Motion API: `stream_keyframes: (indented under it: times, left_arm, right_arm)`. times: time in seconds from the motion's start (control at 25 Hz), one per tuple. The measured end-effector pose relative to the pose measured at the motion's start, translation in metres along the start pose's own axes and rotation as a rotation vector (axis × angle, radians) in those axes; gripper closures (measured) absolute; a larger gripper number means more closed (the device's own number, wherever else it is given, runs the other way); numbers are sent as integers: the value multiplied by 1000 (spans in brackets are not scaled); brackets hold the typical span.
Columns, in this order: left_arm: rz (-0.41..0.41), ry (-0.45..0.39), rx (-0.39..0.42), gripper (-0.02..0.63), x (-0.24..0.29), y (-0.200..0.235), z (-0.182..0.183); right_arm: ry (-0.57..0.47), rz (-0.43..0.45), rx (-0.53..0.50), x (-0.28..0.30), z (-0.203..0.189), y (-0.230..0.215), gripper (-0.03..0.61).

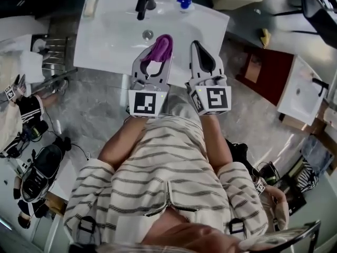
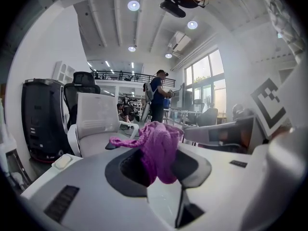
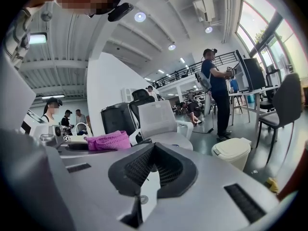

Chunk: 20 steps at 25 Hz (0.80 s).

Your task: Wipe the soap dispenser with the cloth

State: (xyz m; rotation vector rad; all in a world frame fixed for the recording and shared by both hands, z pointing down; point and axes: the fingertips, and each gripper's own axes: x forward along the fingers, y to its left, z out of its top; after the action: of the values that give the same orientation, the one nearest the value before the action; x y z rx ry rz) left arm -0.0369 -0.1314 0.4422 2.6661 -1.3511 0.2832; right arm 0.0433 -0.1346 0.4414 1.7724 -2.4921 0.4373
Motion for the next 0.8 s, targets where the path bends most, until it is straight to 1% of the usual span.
stream_keyframes:
  times: [0.16,0.4,0.64,0.72,0.8]
  left_arm:
    - [8,9,4,485,11,3,-8]
    - [28,37,-13,485,24,11,-22]
    - [40,36,-21,483,33,13,-29]
    - [43,38,-21,483,35,14,-31]
    - [45,43,-22,483,37,14,-34]
  right_arm:
    - [6,3,12,18,-6,-13,578]
    - [26,11,20,45,-19,-24,576]
    - [47,20,77,68,-33,-36,517]
    - [51,19,73,76,-36,-41,497]
    - [60,22,45,85,-40,-44,474]
